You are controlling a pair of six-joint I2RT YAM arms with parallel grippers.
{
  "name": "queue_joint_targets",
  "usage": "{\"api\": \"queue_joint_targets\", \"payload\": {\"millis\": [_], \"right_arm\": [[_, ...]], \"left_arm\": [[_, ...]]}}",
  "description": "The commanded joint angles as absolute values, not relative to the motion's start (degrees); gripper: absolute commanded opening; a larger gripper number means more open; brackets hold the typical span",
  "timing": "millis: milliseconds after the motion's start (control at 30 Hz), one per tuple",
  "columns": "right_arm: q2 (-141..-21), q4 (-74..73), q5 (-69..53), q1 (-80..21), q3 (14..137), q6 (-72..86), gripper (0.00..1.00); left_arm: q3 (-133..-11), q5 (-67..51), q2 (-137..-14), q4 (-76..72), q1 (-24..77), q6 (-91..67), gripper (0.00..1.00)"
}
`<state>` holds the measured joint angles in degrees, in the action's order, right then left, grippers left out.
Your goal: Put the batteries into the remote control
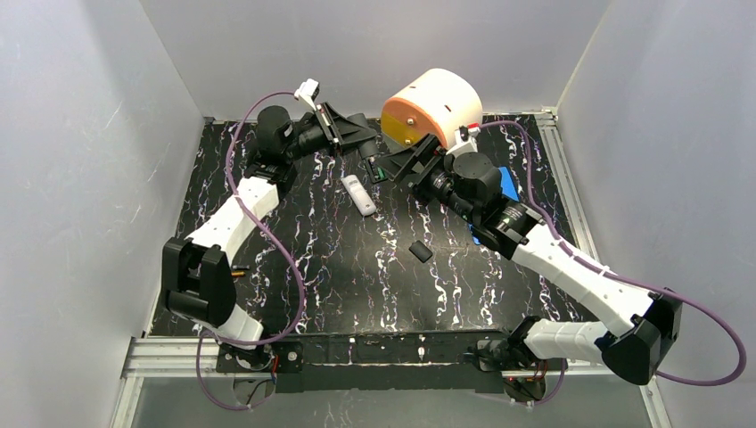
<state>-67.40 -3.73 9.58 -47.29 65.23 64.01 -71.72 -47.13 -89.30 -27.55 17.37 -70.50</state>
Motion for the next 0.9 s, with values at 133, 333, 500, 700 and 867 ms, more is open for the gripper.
{"api": "queue_joint_targets", "payload": {"millis": [133,333,500,700,867], "right_arm": [[-69.2,12.1,7.1,-47.0,64.5,75.8,0.99],[-73.4,14.3,4.8,-47.0,66.8,79.7,0.96],[-74.6,15.8,4.8,-47.0,68.1,80.3,0.89],[-74.6,16.7,4.1,-46.8,67.7,81.0,0.91],[-74.3,17.3,3.2,-46.3,66.8,82.6,0.8]], "left_arm": [[-71.0,-42.3,-82.2,-35.3,17.8,-76.1,0.0],[-70.9,-42.7,-81.9,-35.3,18.0,-75.4,0.0],[-70.7,-43.8,-81.2,-35.3,18.1,-73.8,0.0],[-69.3,-43.7,-80.6,-35.3,18.1,-73.3,0.0],[-68.9,-43.8,-80.2,-35.3,18.1,-73.0,0.0]]}}
